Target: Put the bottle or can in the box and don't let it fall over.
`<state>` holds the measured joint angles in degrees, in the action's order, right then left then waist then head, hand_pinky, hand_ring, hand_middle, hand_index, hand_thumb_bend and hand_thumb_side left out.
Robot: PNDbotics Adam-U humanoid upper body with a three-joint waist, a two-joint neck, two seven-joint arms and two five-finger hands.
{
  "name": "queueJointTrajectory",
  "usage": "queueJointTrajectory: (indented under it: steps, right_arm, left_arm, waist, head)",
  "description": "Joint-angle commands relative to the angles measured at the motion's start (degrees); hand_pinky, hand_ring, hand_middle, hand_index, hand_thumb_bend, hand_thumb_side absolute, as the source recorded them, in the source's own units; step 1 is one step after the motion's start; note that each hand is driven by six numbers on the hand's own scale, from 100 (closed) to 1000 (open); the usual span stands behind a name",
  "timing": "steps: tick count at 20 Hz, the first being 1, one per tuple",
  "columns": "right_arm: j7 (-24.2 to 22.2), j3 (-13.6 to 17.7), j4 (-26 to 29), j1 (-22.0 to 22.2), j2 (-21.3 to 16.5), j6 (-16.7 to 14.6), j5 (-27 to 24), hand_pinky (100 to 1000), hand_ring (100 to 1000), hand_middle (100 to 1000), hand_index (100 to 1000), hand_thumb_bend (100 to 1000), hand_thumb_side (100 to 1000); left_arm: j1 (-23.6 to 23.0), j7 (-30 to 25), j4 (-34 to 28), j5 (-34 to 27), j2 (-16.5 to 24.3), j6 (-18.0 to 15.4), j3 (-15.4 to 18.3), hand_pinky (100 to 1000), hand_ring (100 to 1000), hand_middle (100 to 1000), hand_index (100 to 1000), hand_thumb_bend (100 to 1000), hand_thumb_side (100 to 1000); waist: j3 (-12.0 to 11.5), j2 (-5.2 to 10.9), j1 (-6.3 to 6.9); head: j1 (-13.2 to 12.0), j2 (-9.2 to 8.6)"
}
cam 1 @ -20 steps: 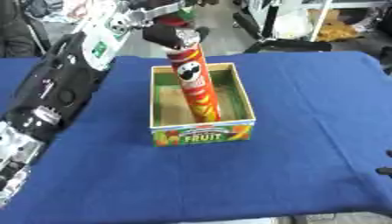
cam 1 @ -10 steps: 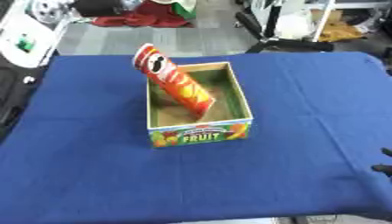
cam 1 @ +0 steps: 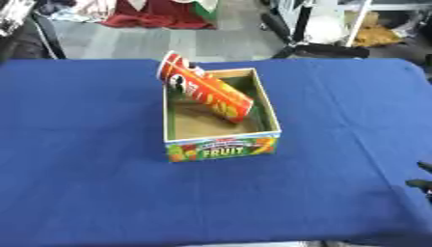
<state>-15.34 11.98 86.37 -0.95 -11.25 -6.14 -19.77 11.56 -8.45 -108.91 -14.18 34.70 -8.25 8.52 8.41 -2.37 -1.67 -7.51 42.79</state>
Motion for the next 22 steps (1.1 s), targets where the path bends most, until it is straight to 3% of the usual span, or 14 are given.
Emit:
queueJointTrajectory:
  steps: [1,5,9,22]
  right_arm:
    - [0.15,0.62,1.11,-0.28,-0.52,-0.34,-0.37,1000,618,822,1000,100,729]
    - [0.15,0.62,1.56,-0.19,-0.44,-0.35,-0.48,1000,618,822,1000,100,732]
    - [-0.27,0.26,1.89,-0.35,-0.21,-0.26,-0.5,1000,618,822,1000,100,726]
    - [-0.72,-0.12,2.96,-0.63,0.1,-0.25,-0.72,1000,618,822,1000,100,720]
  left_arm:
    - [-3.0,0.75,-3.55,0.96,-5.27,0.75,3.39,704,764,813,1000,100,794]
    - [-6.52,0.47,-3.03,2.73,-11.82,2.46,4.03,687,748,800,1000,100,848]
    - [-6.28,-1.47,0.33,3.08,-16.12,4.03,2.76,676,735,788,1000,100,882]
    - [-5.59,-3.54,4.97,3.85,-19.38,4.56,1.85,665,716,766,1000,100,910]
  waist:
    - [-0.39,0.12,-0.1]
    - [-0.99,-0.13,-0.01]
    - [-0.94,0.01,-0.12]
    - [-1.01,-0.19,-0.31]
  head:
    - [-0.48,-0.11]
    - [-0.96,0.21]
    - [-1.09,0.76]
    - [-0.36,-0.65]
